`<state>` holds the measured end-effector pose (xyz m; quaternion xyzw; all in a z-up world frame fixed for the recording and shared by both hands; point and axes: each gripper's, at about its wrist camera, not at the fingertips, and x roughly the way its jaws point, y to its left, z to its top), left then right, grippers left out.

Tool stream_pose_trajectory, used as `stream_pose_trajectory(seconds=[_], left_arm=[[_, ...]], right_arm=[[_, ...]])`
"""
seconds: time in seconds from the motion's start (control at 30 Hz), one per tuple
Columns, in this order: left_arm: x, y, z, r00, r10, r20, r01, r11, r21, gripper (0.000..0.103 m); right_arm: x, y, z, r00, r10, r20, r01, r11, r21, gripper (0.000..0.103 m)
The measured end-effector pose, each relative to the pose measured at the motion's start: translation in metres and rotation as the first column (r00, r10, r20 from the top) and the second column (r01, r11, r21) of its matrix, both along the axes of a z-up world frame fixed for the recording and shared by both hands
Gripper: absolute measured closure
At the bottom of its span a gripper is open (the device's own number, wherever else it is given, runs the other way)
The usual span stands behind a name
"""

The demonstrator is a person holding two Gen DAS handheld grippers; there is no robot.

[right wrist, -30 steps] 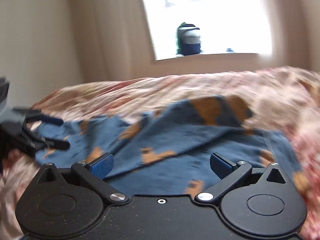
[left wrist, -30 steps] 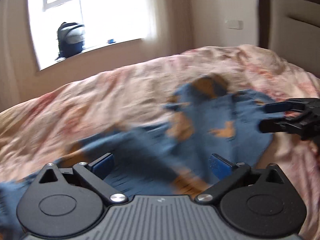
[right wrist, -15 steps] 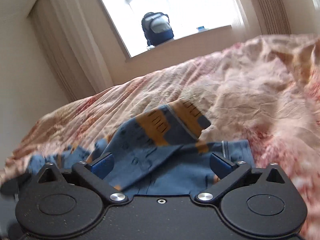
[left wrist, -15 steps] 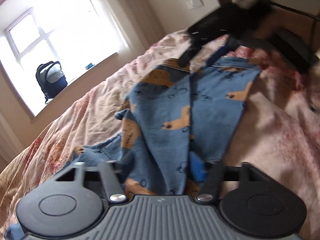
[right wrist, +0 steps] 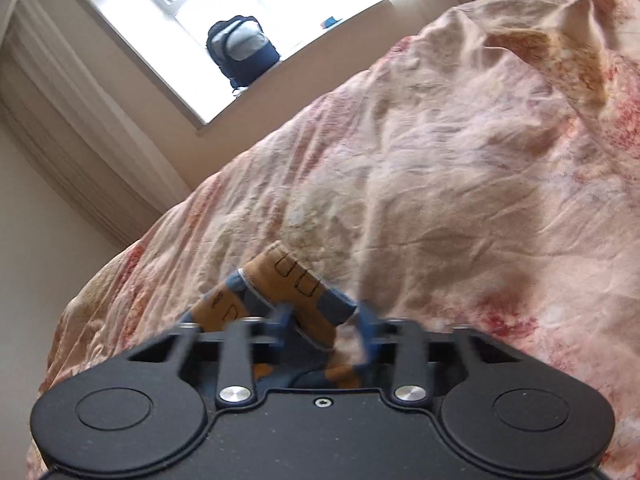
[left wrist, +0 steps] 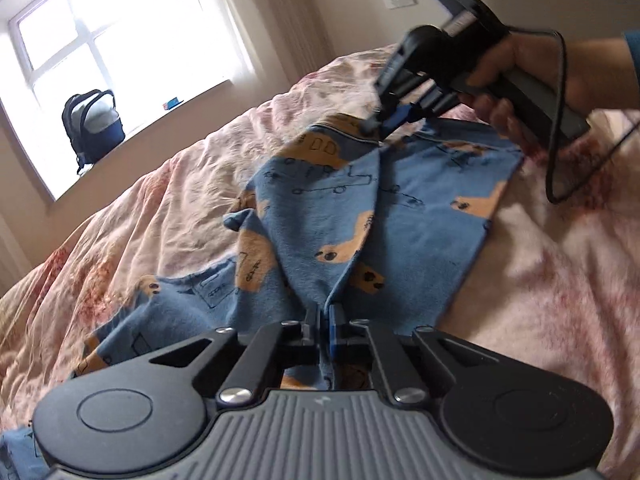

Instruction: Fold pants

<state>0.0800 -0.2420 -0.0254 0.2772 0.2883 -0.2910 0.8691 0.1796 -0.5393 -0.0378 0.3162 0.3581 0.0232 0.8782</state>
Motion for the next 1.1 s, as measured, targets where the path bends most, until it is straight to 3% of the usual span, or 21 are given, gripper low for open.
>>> stream_pose_trajectory(seconds=[0.03,0.07,0.27,0.43,0.5,0.6,0.77,0.93,1.0,1.1], left_arm=[[0.001,0.002,0.002,1.0,0.003,0.006,-0.003,1.0,-0.004,0.099],[0.002,0.004,0.005,1.0,0.005,0.014,-0.004,1.0,-0.011,0.099],[0.012,0.018,0.031,1.0,0.012,0.025,-0.01,0.995,-0.1,0.1],[0.001,0.027,0.041,0.997,-0.058,0.042,0.064,0.986,-0.156,0.1],[-0.005,0.023,0.032,0.995,-0.091,0.031,0.094,0.986,-0.134,0.1],[-0.013,0.016,0.012,0.993,-0.12,0.011,0.12,0.99,-0.075,0.099],[-0.019,0.017,-0.002,0.993,-0.118,-0.001,0.118,0.991,-0.06,0.099],[-0.018,0.023,0.005,0.992,-0.124,-0.022,0.121,0.988,-0.094,0.099],[-0.018,0.022,0.001,0.991,-0.132,-0.03,0.129,0.988,-0.087,0.099],[-0.018,0.017,-0.009,0.99,-0.138,-0.033,0.136,0.989,-0.052,0.099]], right_arm=[[0.0,-0.002,0.0,1.0,-0.009,0.005,0.009,1.0,0.008,0.093],[-0.002,-0.005,0.001,1.0,-0.019,0.016,0.018,1.0,0.022,0.095],[-0.013,-0.007,0.039,0.991,-0.021,0.133,0.017,0.999,0.036,0.098],[-0.076,-0.012,0.094,0.959,-0.036,0.28,0.042,0.999,-0.014,0.098],[-0.105,-0.013,0.096,0.967,-0.043,0.251,0.06,0.996,-0.059,0.098],[-0.136,-0.007,0.076,0.99,-0.062,0.126,0.082,0.983,-0.162,0.098],[-0.157,-0.004,0.031,0.992,-0.124,0.011,0.125,0.982,-0.141,0.098],[-0.16,0.001,0.044,0.991,-0.125,0.041,0.13,0.978,-0.164,0.098],[-0.163,0.003,0.056,0.992,-0.113,0.054,0.121,0.971,-0.206,0.098],[-0.166,0.005,0.047,0.995,-0.102,0.014,0.102,0.967,-0.232,0.098]])
